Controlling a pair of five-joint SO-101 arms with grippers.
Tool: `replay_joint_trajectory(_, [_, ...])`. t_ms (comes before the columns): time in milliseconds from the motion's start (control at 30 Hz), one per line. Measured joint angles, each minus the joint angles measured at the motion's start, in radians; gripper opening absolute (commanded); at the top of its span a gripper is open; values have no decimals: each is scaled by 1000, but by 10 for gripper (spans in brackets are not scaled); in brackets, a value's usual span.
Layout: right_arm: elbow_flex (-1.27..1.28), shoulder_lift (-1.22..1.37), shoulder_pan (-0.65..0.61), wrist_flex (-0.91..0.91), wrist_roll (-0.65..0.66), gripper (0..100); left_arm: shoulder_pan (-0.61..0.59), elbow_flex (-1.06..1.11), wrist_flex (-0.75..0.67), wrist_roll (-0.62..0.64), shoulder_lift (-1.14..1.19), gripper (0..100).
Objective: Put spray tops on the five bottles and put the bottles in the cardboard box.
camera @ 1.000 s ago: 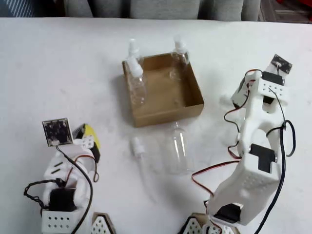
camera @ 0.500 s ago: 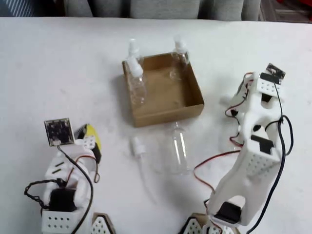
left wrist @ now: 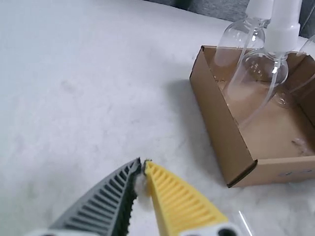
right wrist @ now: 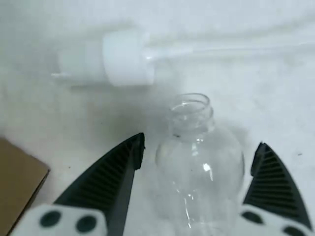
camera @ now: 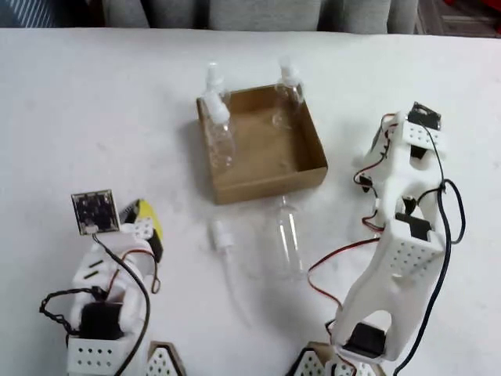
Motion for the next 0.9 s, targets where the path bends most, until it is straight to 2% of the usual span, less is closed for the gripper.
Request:
replay_joint_trajectory(233, [0,3,2,-31,71,222,0,0,0,0,0,21])
replay_joint_trajectory(300, [0,11,2,-38,74,161,0,0,0,0,0,21])
replay_joint_trajectory(367, [0,12,3,-37,78,33,0,0,0,0,0,21])
replay_joint_trajectory(400, [0,12,3,-38,80,1,0,0,0,0,0,21])
replay_joint_trajectory(467, [0,12,2,-44,80,40,0,0,0,0,0,21])
replay_joint_trajectory(567, [0,12,0,-44,80,15,0,0,0,0,0,21])
replay_joint_trajectory(800, [-5,12,0,-35,80,228,0,0,0,0,0,21])
replay_joint_trajectory(900, [-49,12,-9,25,80,258,0,0,0,0,0,21])
